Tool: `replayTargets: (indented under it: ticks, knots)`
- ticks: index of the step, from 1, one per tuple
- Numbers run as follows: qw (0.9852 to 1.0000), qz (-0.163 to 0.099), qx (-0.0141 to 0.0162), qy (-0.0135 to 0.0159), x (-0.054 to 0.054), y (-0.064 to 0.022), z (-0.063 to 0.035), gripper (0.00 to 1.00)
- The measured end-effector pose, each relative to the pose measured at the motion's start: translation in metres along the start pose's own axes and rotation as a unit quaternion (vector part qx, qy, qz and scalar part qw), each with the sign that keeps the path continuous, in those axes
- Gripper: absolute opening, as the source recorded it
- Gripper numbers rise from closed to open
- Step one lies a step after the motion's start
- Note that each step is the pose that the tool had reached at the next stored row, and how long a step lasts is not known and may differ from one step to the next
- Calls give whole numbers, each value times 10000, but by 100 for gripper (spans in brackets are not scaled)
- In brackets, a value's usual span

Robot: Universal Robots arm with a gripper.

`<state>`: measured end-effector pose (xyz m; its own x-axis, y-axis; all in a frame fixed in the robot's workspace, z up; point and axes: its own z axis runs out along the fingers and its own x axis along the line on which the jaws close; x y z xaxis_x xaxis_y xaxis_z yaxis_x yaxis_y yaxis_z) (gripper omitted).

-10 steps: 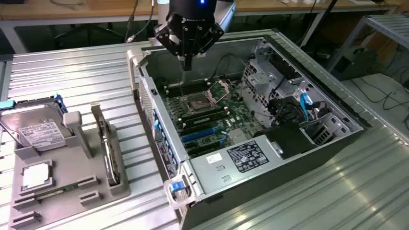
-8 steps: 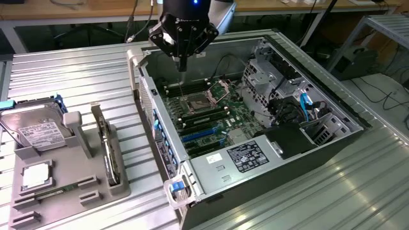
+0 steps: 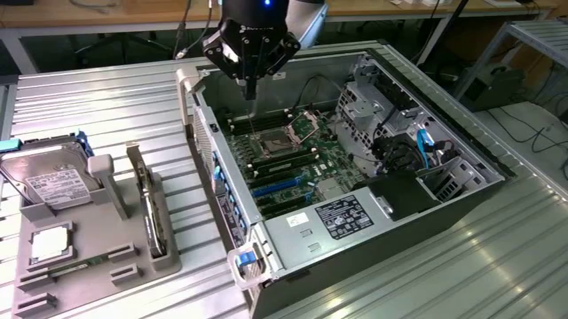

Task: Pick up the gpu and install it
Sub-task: 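Reach for the gpu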

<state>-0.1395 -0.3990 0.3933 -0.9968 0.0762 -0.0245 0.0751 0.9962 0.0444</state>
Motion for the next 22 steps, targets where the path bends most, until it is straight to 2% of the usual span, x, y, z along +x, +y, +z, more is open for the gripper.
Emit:
replayTargets:
  ticks: [11,22]
  knots:
    - [10000,0,0,0,161,-12,-5,11]
    - [10000,0,0,0,275,-20,-8,11]
